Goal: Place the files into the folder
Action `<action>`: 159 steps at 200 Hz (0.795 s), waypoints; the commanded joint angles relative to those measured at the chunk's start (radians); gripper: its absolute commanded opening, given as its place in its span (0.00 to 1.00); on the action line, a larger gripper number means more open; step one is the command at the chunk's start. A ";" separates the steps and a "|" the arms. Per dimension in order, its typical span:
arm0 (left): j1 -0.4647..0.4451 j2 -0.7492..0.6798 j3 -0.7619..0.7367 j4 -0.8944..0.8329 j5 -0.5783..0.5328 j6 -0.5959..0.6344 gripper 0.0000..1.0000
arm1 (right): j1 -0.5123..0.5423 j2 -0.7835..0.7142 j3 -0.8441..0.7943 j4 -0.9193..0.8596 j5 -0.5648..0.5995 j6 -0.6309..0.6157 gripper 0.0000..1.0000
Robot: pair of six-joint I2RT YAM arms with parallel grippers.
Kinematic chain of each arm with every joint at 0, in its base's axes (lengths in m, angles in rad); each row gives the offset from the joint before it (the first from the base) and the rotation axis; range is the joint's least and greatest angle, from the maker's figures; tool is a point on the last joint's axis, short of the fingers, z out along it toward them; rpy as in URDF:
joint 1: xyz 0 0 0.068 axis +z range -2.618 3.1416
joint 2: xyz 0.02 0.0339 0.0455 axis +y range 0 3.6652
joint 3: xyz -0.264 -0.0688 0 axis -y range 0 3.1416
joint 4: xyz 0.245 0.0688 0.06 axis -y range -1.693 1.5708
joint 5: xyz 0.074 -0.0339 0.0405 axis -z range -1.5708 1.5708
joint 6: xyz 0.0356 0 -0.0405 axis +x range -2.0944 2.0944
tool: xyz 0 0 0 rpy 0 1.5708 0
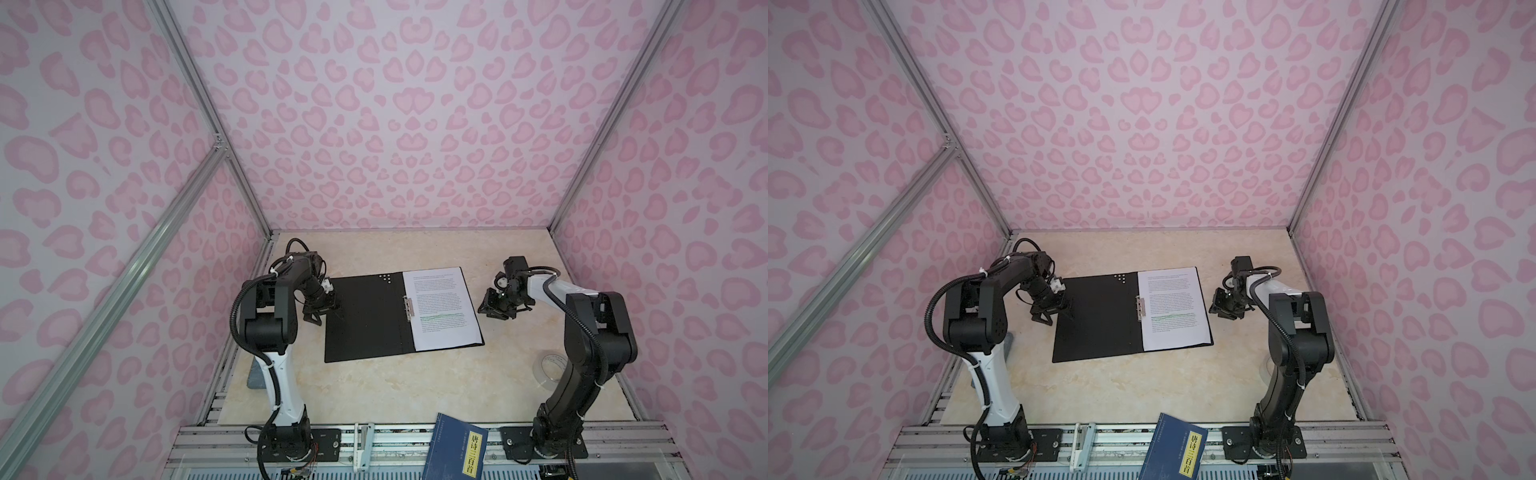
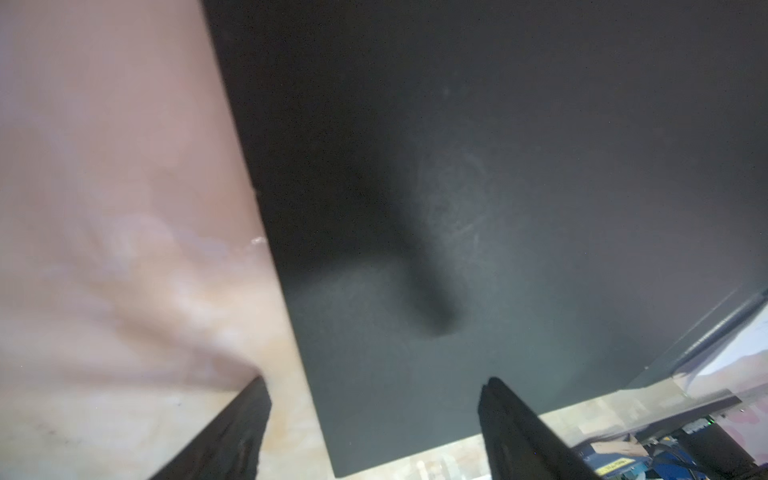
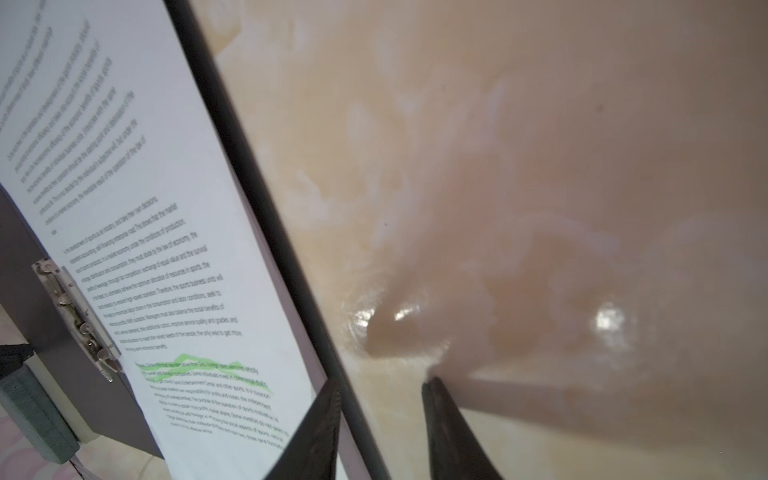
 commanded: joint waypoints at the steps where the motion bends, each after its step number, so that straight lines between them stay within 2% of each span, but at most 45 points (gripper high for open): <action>1: -0.001 0.030 0.007 -0.003 0.078 0.020 0.82 | -0.002 0.020 0.007 -0.005 -0.010 -0.021 0.38; 159: 0.010 0.007 0.013 0.043 0.347 0.063 0.78 | -0.002 0.088 0.031 -0.084 -0.025 -0.058 0.39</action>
